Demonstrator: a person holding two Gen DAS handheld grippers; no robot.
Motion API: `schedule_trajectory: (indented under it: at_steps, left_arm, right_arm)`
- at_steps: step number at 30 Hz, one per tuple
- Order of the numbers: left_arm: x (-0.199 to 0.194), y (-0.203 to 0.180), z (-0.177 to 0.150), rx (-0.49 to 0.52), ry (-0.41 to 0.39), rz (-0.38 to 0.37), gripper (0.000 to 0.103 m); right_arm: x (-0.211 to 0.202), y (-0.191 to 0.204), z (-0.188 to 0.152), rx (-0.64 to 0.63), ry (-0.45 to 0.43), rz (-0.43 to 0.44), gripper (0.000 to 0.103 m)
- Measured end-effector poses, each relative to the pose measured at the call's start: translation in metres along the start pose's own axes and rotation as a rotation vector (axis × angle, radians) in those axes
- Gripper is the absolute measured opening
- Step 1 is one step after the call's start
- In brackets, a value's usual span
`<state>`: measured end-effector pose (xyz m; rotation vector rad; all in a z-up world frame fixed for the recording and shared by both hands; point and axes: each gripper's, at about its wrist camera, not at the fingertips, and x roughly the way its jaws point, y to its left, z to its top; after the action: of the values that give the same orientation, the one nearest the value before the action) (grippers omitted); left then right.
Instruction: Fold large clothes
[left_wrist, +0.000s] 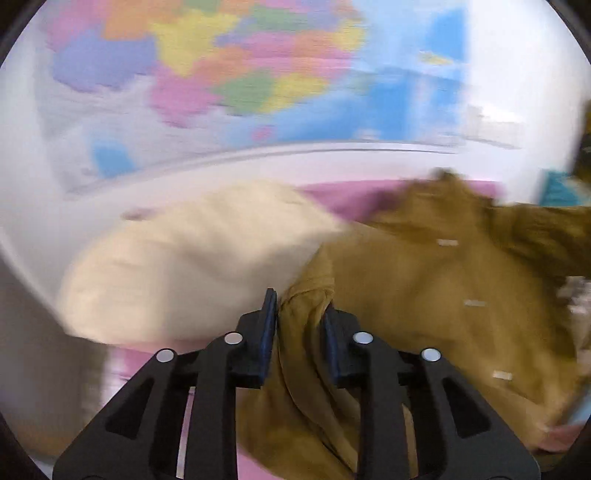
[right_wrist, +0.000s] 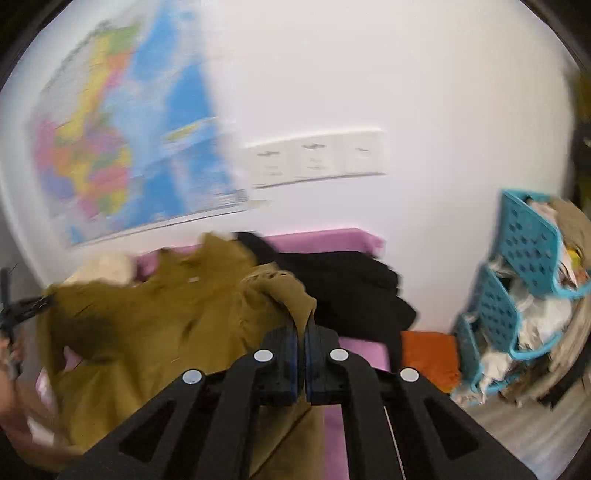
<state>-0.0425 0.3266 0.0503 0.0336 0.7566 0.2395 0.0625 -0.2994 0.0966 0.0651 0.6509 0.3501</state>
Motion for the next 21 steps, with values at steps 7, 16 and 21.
schedule_trajectory:
  at_steps: [7, 16, 21]
  left_arm:
    - [0.07, 0.006, -0.04, 0.077, 0.133, 0.453, 0.053]
    - [0.0, -0.027, -0.098, -0.054, 0.036, -0.427, 0.084]
    - [0.007, -0.052, -0.141, -0.102, 0.153, -0.588, 0.091]
  right_arm:
    - [0.113, -0.028, -0.06, -0.002, 0.243, -0.207, 0.011]
    - [0.06, -0.019, -0.076, 0.067, 0.125, -0.161, 0.073]
    - [0.022, 0.048, -0.094, -0.128, 0.069, 0.024, 0.08]
